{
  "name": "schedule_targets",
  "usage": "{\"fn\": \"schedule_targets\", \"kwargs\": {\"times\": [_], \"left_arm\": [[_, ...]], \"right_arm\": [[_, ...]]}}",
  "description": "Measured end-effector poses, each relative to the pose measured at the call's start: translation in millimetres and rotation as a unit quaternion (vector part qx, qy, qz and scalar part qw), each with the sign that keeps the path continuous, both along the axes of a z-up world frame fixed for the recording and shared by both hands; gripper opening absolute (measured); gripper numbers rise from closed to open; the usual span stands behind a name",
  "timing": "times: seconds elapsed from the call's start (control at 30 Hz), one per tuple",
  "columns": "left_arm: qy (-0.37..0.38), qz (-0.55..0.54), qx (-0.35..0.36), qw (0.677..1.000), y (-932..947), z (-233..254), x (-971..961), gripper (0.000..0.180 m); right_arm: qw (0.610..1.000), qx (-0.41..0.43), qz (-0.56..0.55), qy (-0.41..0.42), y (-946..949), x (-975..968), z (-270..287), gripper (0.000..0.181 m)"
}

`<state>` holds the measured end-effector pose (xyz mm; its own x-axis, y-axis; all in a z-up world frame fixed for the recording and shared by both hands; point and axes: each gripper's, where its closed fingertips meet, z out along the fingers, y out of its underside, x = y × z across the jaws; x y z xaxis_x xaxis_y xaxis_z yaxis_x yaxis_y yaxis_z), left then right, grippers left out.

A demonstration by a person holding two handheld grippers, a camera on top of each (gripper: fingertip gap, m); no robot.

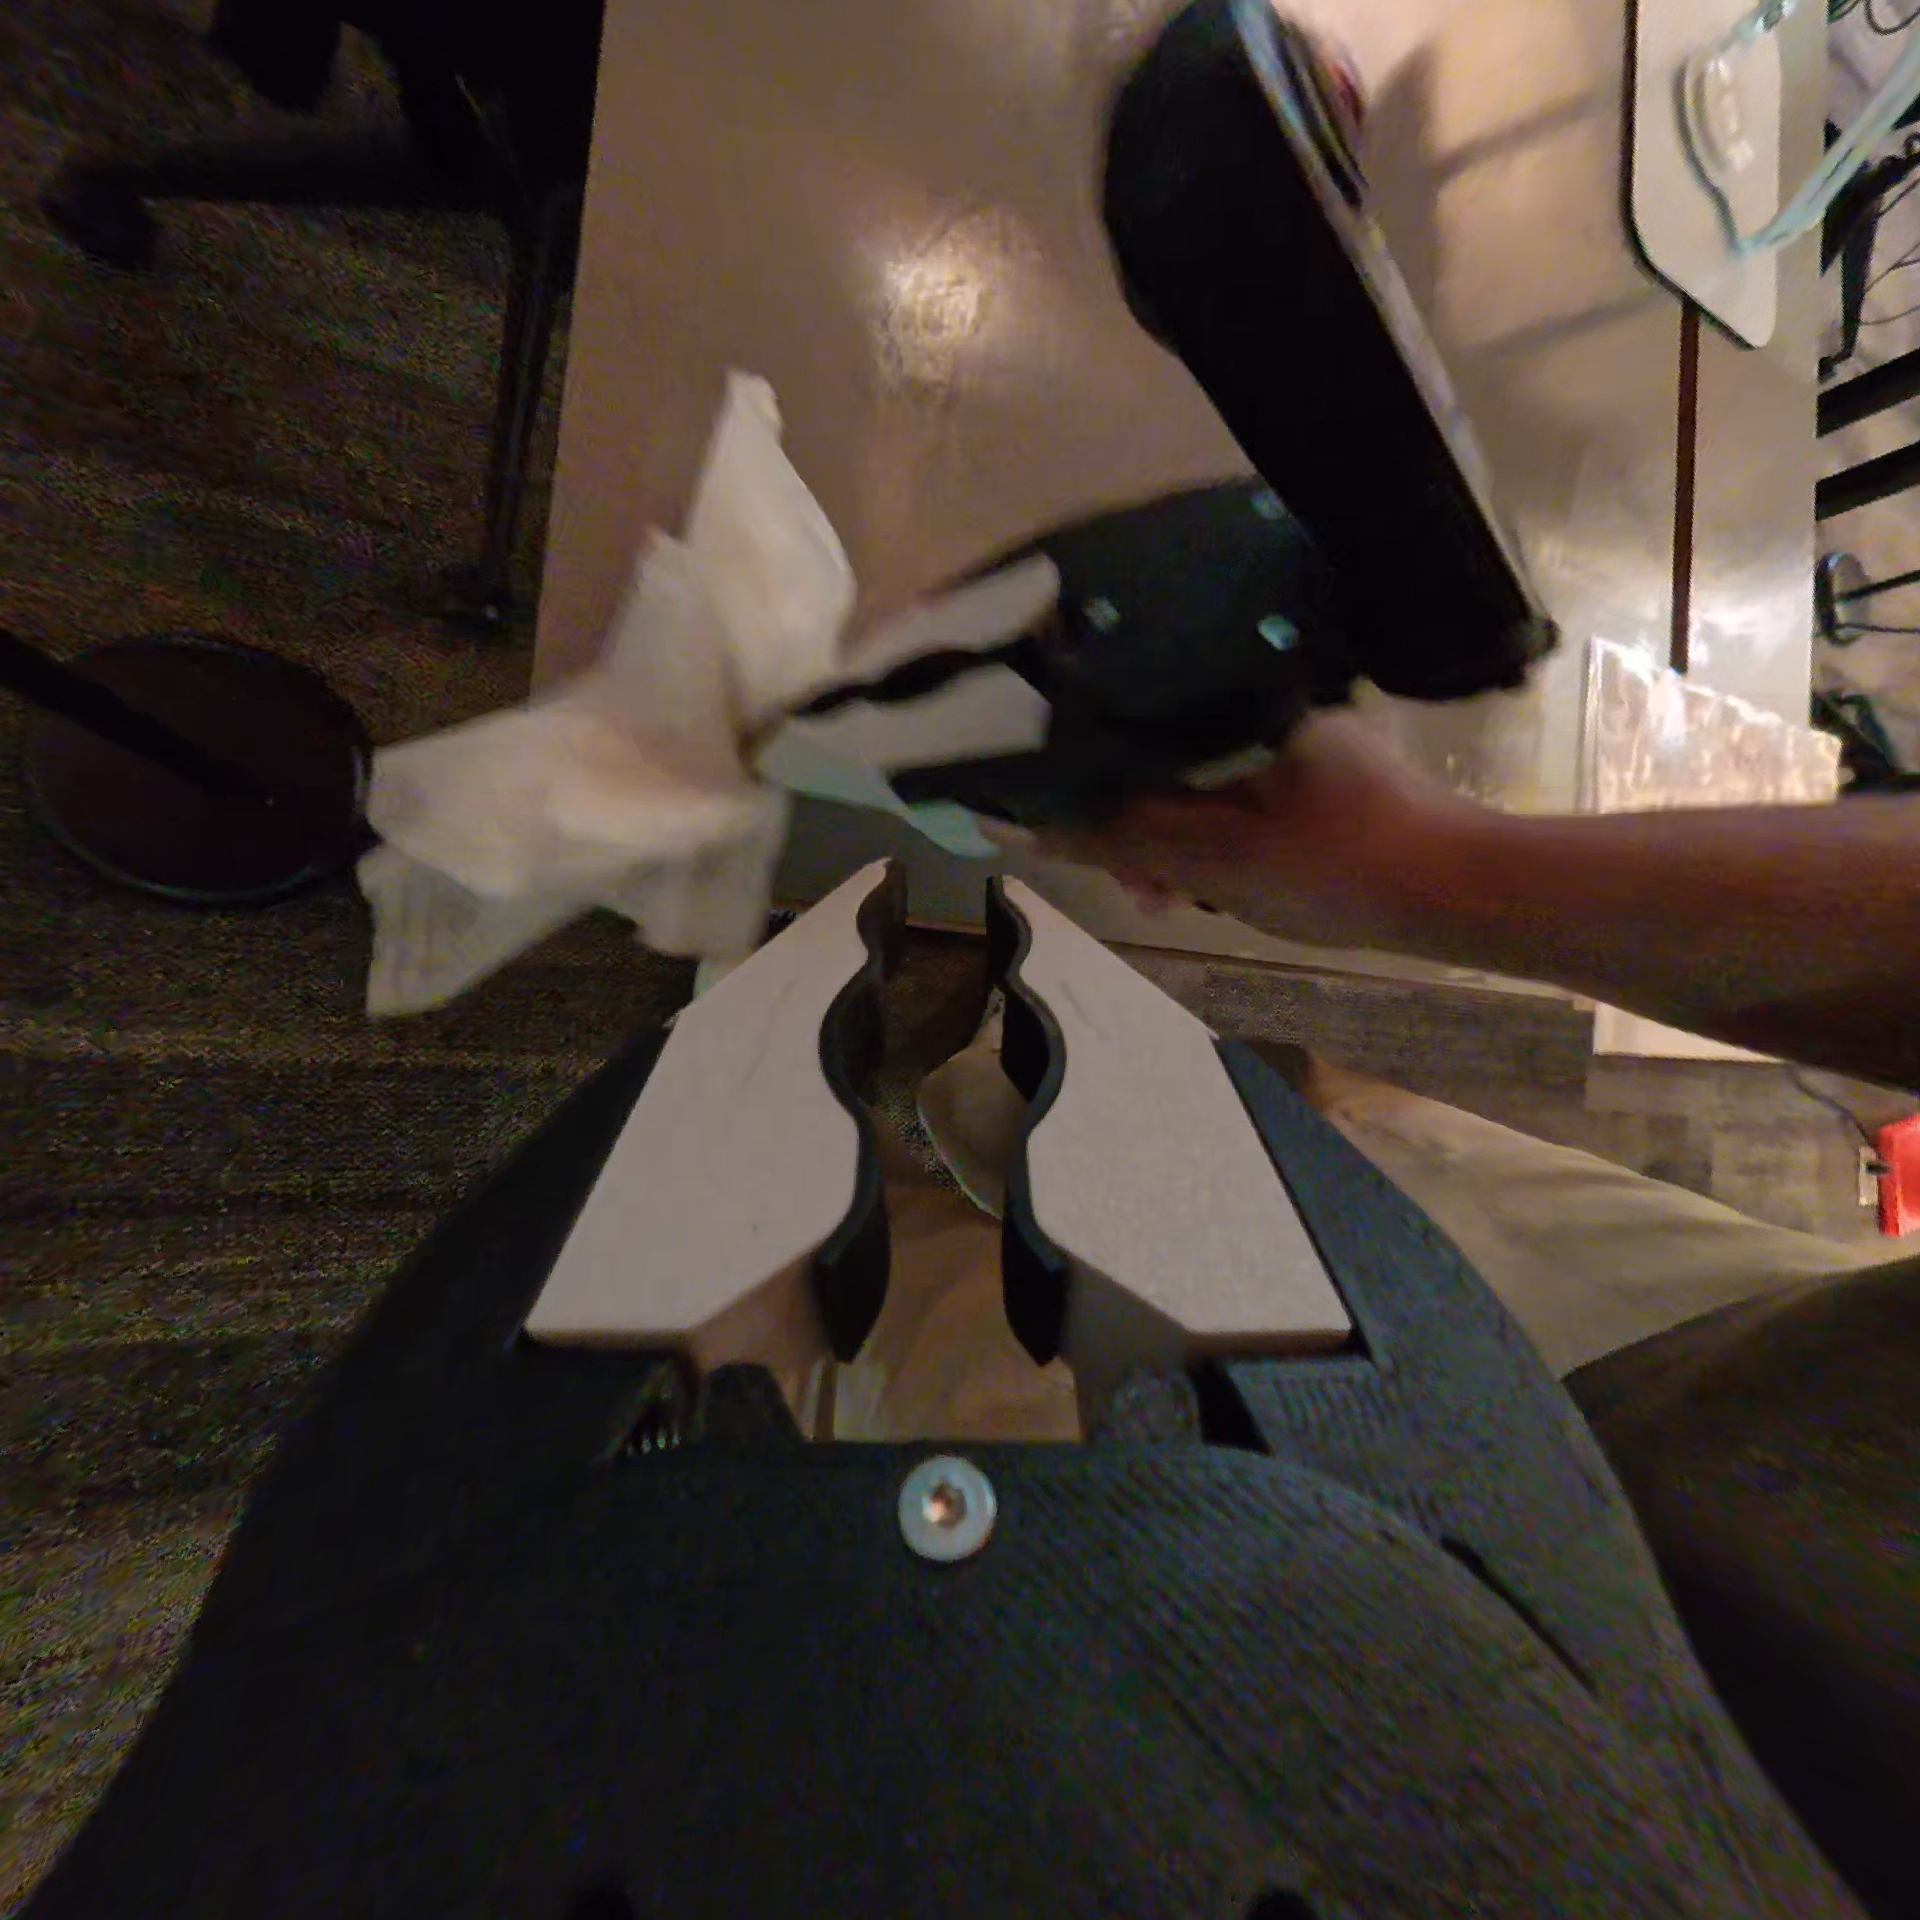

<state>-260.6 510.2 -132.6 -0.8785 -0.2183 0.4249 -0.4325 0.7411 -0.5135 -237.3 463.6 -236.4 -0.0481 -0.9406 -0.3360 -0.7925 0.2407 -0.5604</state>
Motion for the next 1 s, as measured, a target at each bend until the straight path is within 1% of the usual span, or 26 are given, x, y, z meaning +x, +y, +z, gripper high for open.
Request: {"fn": "schedule_targets", "kwargs": {"times": [0.03,0.13,0.2,0.27,0.33,0.4,0.43,0.5,0.57,0.6,0.63,0.7,0.77,0.8,0.9,0.93,1.0], "left_arm": [[0.002,-0.004,-0.001,1.000,-2,0,-1,0.010],[0.006,-0.024,-0.009,1.000,-14,1,-9,0.011],[0.008,-0.037,-0.017,0.999,-23,5,-14,0.010],[0.009,-0.049,-0.025,0.998,-33,9,-18,0.010],[0.008,-0.063,-0.032,0.997,-41,15,-23,0.010],[0.002,-0.081,-0.035,0.996,-48,20,-28,0.010],[-0.001,-0.090,-0.036,0.995,-50,22,-30,0.010],[-0.010,-0.106,-0.038,0.994,-54,27,-33,0.010],[-0.020,-0.116,-0.041,0.992,-56,35,-34,0.010],[-0.026,-0.119,-0.043,0.992,-56,39,-35,0.010],[-0.032,-0.120,-0.043,0.991,-56,42,-35,0.010],[-0.044,-0.116,-0.043,0.991,-54,48,-36,0.010],[-0.052,-0.102,-0.044,0.992,-51,55,-38,0.010],[-0.054,-0.092,-0.044,0.993,-49,59,-40,0.010],[-0.071,-0.056,-0.040,0.995,-40,67,-45,0.010],[-0.068,-0.044,-0.041,0.996,-36,71,-48,0.010],[-0.059,-0.031,-0.041,0.997,-27,75,-53,0.010]], "right_arm": [[1.000,-0.003,0.004,0.010,1,-23,0,0.000],[0.998,-0.022,-0.030,0.049,-33,-102,0,0.000],[0.991,-0.033,-0.101,0.077,-81,-158,-1,0.000],[0.973,-0.055,-0.197,0.103,-143,-212,-1,0.000],[0.937,-0.076,-0.318,0.125,-210,-265,-1,0.000],[0.886,-0.088,-0.434,0.136,-267,-307,-1,0.000],[0.864,-0.096,-0.475,0.138,-289,-321,-1,0.000],[0.831,-0.119,-0.524,0.141,-320,-328,0,0.000],[0.816,-0.145,-0.541,0.144,-336,-312,0,0.000],[0.820,-0.152,-0.534,0.139,-339,-294,0,0.000],[0.832,-0.151,-0.518,0.126,-338,-270,0,0.000],[0.868,-0.134,-0.467,0.099,-329,-220,-1,0.000],[0.896,-0.090,-0.428,0.080,-318,-187,1,0.000],[0.899,-0.063,-0.429,0.060,-314,-179,7,0.000],[0.875,-0.012,-0.482,-0.032,-317,-189,43,0.000],[0.870,-0.001,-0.490,-0.052,-315,-201,54,0.000],[0.862,-0.006,-0.503,-0.070,-307,-232,72,0.000]]}}
